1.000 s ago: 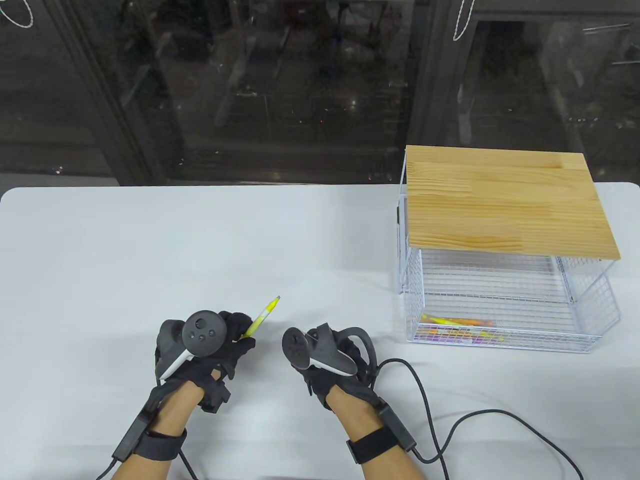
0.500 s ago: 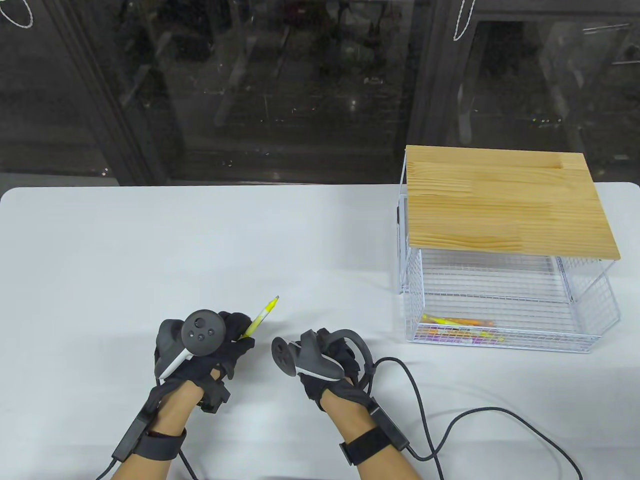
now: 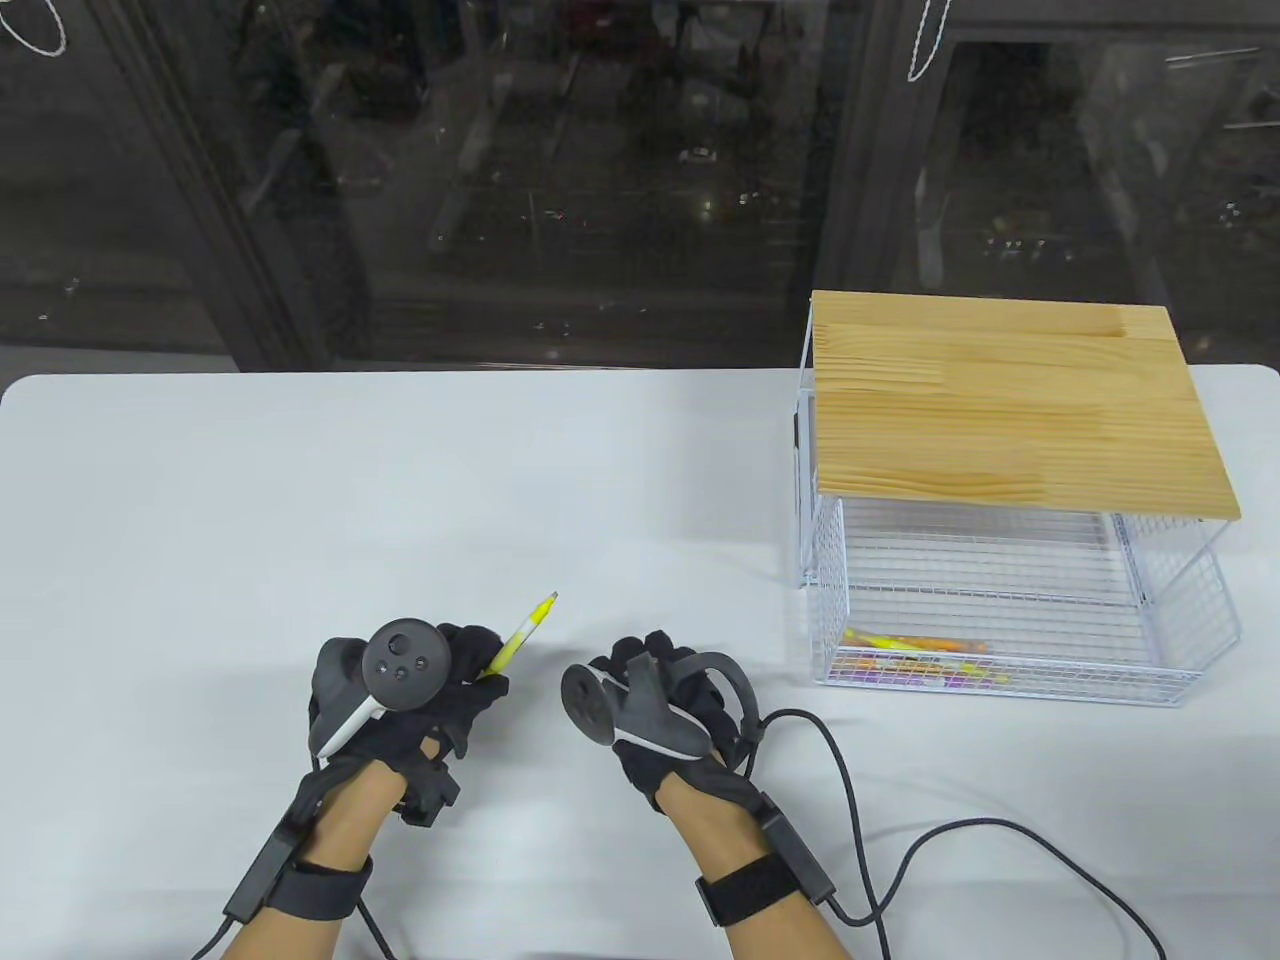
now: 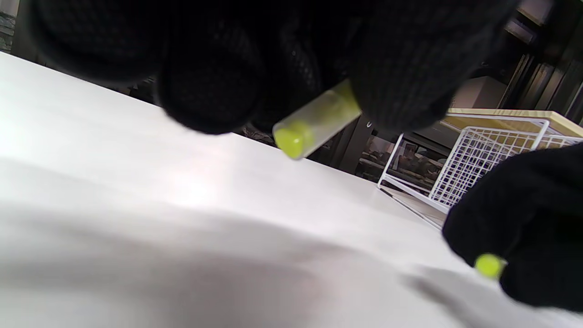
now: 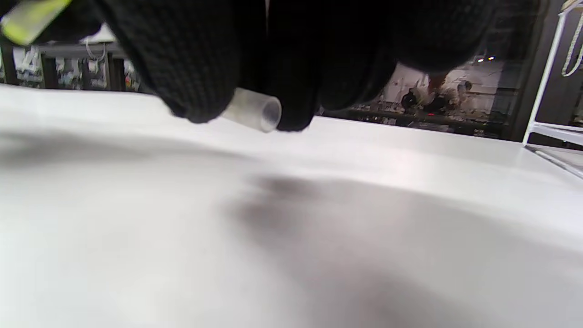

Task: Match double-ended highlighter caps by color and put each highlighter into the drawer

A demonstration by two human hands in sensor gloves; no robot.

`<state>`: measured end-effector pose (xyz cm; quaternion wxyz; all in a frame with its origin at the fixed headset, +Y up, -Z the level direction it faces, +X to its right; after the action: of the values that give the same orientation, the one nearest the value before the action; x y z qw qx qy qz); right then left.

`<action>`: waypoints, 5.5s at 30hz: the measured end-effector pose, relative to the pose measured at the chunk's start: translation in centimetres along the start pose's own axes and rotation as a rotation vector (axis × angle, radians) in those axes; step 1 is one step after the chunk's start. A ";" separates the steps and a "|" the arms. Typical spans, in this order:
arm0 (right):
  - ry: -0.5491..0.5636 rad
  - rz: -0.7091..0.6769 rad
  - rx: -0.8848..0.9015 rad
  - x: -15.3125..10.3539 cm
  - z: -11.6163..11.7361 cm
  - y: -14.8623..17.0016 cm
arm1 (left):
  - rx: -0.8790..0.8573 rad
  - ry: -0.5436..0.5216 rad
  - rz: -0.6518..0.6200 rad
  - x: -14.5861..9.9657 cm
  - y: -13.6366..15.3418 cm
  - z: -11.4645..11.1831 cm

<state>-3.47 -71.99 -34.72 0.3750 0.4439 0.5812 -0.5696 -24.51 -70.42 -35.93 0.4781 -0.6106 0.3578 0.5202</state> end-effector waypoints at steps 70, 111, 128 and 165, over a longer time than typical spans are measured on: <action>0.300 0.017 0.543 -1.5 -4.1 5.1 | 0.158 0.104 -0.117 -0.3 -2.8 -1.6; 0.176 -0.095 0.262 -1.0 -2.6 2.8 | 0.274 -0.118 -0.300 -1.4 -4.3 0.0; 0.093 -0.099 0.177 -1.1 -2.1 0.7 | 0.213 -0.103 -0.246 -1.5 -5.1 -0.2; 0.401 0.037 0.101 -3.5 -8.9 6.3 | 0.062 -0.102 -0.084 -1.0 -1.9 1.3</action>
<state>4.20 -63.70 -32.82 0.2395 0.5771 0.6066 -0.4915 -23.31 -68.72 -34.60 0.5356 -0.5827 0.3231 0.5189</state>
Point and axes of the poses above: the tracker on the back of each hand, its own y axis roughly to the little-finger side, its own x axis roughly from the wrist to the fingertips, z = x × y, the point moved 2 cm from there along x, roughly from the wrist to the fingertips, and after that the axes turned 3 degrees about x, right-handed, at the moved point
